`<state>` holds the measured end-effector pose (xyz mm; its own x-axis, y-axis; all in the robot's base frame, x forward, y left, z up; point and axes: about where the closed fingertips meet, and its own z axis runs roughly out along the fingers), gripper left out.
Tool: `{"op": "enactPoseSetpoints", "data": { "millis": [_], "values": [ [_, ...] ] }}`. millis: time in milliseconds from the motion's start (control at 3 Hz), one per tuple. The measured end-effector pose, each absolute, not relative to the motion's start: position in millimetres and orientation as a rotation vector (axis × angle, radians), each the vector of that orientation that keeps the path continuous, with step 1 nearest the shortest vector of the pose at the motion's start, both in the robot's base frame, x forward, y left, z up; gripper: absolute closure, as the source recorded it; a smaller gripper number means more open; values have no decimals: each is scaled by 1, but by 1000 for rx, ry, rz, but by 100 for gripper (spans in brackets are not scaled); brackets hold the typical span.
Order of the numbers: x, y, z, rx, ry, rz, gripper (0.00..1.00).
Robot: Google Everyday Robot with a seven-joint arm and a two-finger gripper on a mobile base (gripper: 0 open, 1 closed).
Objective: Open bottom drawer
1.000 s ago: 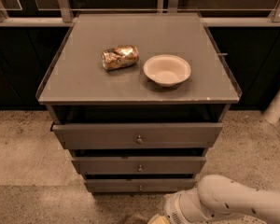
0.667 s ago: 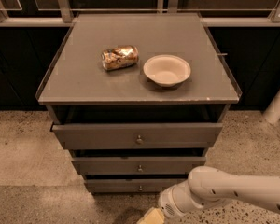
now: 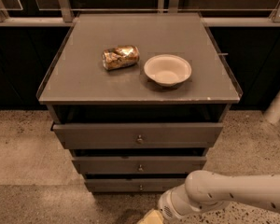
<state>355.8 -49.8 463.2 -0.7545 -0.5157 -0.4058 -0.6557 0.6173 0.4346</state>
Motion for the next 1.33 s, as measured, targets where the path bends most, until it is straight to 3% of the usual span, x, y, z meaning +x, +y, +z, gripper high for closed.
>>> {"op": "enactPoseSetpoints", "data": {
  "millis": [667, 1333],
  "values": [
    [334, -65, 382, -714, 2652, 762, 0],
    [345, -67, 371, -649, 2631, 723, 0]
  ]
}}
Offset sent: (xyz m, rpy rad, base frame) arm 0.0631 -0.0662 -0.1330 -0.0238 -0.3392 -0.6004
